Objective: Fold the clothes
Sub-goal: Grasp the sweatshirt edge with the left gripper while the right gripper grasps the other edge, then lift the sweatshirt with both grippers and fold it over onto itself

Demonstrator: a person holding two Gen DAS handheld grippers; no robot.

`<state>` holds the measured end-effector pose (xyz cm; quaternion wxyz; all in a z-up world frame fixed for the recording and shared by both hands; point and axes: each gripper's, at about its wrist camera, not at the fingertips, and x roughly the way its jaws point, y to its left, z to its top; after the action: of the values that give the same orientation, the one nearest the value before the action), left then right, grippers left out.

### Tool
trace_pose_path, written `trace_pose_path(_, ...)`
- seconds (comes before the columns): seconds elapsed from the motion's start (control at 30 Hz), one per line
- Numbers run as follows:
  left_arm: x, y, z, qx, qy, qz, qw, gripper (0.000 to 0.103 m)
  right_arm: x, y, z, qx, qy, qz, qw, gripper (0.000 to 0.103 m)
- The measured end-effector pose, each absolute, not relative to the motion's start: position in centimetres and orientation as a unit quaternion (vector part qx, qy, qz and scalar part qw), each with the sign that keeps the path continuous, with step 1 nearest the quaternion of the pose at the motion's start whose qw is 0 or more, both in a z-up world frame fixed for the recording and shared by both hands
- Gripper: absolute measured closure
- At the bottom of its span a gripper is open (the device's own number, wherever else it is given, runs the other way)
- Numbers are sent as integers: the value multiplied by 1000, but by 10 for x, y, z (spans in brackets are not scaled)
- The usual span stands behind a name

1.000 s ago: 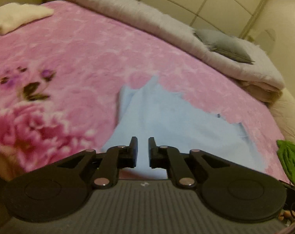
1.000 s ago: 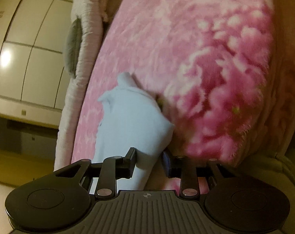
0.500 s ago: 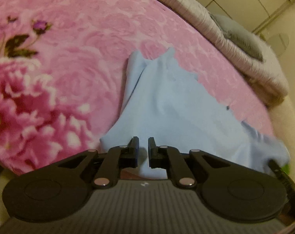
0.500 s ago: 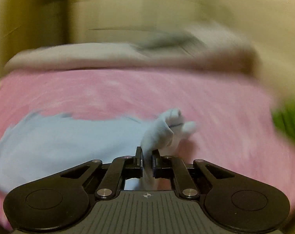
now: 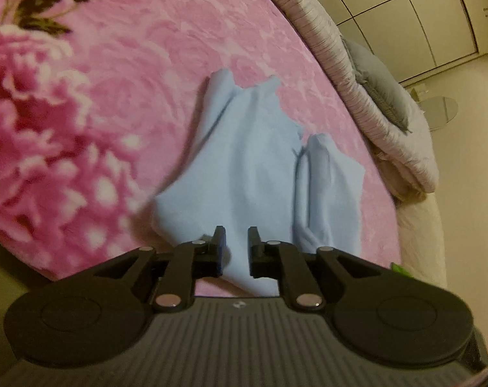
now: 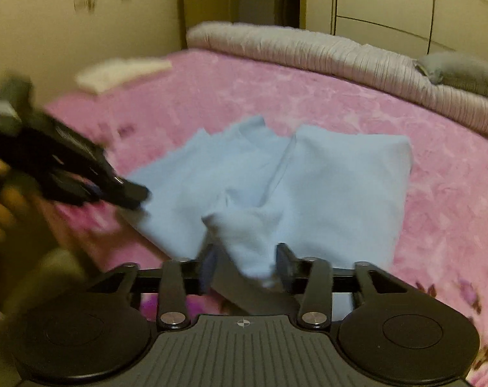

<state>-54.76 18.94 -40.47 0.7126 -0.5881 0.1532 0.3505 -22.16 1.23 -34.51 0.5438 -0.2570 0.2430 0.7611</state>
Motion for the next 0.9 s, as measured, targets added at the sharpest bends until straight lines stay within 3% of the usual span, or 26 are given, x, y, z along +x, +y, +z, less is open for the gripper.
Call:
trace_pose_path(0.1, -537, 197, -406, -604, 136, 323, 716, 82, -180, -1, -317, -198, 270, 749, 571, 50)
trace_pose_path(0.23, -512, 208, -414, -621, 133, 292, 715, 76, -102, -2, -334, -96, 432, 622, 646, 50)
trace_pose_path(0.4, -483, 223, -433, -657, 125, 257, 698, 73, -54, 3, -378, 69, 584, 501, 635, 73)
trace_pose_path(0.47, -473, 227, -437, -662, 122, 248, 697, 71, -57, 9, -386, 82, 602, 482, 631, 80)
trace_pose_path(0.7, -434, 235, -440, -633, 160, 231, 721, 73, -68, 28, -395, 72, 619, 475, 621, 82)
trace_pose_path(0.77, -426, 233, -431, -599, 169, 228, 749, 95, -74, 31, -399, 58, 618, 490, 612, 82)
trace_pose_path(0.9, -445, 225, -396, -515, 156, 265, 800, 96, -99, 37, -396, 16, 584, 516, 627, 83)
